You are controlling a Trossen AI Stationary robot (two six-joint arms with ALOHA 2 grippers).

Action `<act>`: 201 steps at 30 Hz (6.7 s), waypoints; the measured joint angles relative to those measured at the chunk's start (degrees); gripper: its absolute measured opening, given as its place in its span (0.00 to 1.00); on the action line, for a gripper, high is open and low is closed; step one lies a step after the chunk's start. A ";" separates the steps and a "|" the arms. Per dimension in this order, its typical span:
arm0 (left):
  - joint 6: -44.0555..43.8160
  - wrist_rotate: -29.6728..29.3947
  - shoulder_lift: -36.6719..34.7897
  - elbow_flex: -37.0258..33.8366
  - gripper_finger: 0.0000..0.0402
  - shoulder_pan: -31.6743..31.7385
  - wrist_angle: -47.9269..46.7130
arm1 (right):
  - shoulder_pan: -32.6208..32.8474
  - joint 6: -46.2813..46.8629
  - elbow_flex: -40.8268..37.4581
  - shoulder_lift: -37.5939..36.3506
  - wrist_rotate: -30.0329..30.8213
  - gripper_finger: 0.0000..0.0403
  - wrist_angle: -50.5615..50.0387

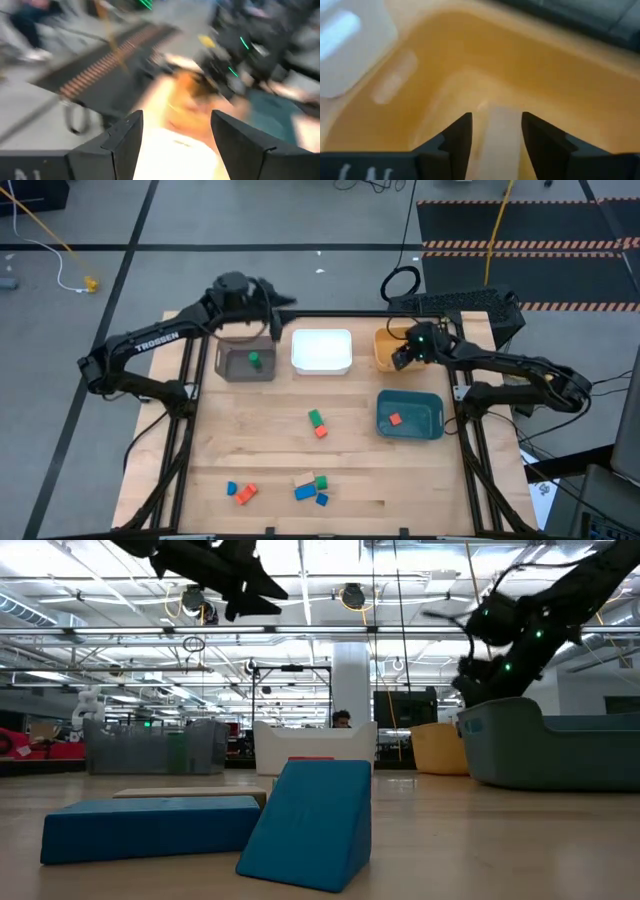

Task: Sort & place blocks by color
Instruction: Put the top orange block into the blue bin

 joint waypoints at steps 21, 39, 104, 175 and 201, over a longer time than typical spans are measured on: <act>-15.91 -13.77 0.01 -6.93 0.58 -36.41 -5.86 | 31.27 5.44 0.05 -22.32 4.86 0.36 19.39; -0.78 -19.57 8.19 -22.60 0.58 -40.03 10.89 | 48.63 12.79 0.09 -6.46 16.72 0.36 21.79; -31.33 -19.24 -6.13 -22.60 0.58 -51.01 -11.17 | 54.89 29.41 31.00 41.67 15.17 0.62 23.08; -28.92 -19.47 -6.07 -22.58 0.58 -53.77 -11.34 | 60.62 38.23 37.46 58.48 30.38 0.29 20.07; -31.30 -25.42 -6.09 -22.58 0.58 -53.64 -5.63 | 59.81 28.27 37.35 25.91 24.03 0.29 -24.50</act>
